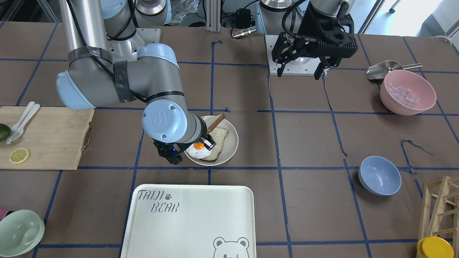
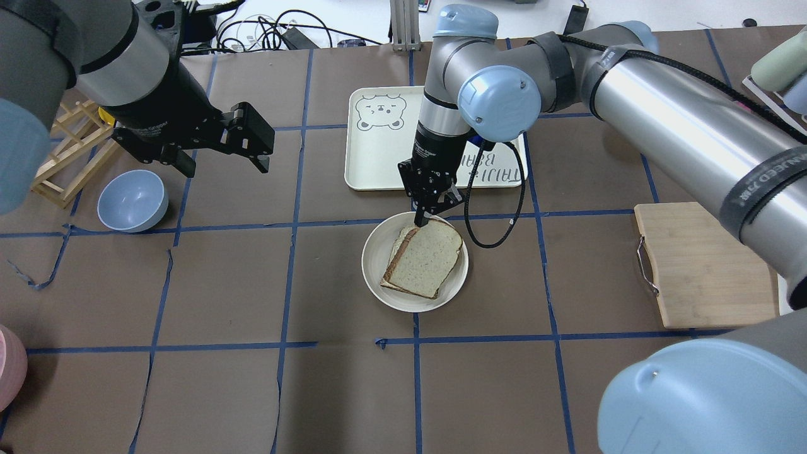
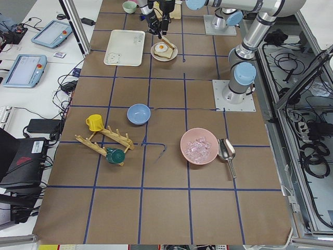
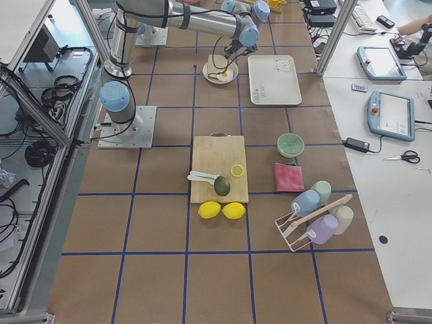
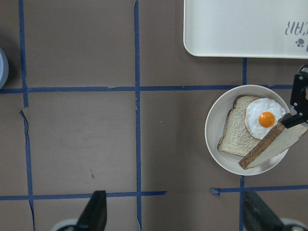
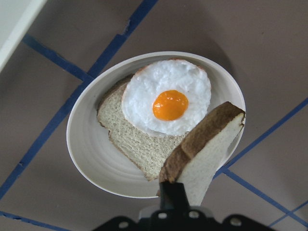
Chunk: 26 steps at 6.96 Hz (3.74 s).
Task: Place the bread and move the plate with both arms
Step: 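Lower the bread onto the egg and open the right gripper, then raise the right gripper away while the left gripper moves toward the plate, then lower the left gripper and grip the white plate's rim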
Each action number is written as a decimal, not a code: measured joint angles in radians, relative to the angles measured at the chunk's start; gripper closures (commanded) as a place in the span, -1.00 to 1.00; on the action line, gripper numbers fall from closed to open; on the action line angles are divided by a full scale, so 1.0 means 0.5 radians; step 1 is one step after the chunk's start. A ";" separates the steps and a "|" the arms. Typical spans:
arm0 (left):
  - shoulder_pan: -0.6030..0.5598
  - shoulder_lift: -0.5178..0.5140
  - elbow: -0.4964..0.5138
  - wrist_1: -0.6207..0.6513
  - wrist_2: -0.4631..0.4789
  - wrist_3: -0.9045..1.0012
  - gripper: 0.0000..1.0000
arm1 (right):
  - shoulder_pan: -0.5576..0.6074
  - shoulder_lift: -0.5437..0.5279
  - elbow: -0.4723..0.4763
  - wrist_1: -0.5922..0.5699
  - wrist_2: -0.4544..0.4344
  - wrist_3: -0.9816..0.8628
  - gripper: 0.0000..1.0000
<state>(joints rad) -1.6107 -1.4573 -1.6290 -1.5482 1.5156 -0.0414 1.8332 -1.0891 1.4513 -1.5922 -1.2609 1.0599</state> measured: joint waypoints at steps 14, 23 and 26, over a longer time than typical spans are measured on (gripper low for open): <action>0.000 -0.042 -0.004 0.003 0.000 -0.017 -1.00 | -0.291 -0.730 0.090 0.166 -0.518 -1.877 -1.00; -0.290 -0.590 -0.712 1.005 -0.177 -0.960 -1.00 | -0.534 -0.918 0.093 0.230 -0.623 -2.328 -1.00; -0.383 -0.695 -0.891 1.225 -0.188 -1.109 -1.00 | -0.534 -0.948 0.095 0.230 -0.618 -2.328 -1.00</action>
<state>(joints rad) -1.8023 -1.8049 -2.0746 -0.9358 1.4217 -0.5957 1.5662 -1.5629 1.4986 -1.4772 -1.5698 -0.1043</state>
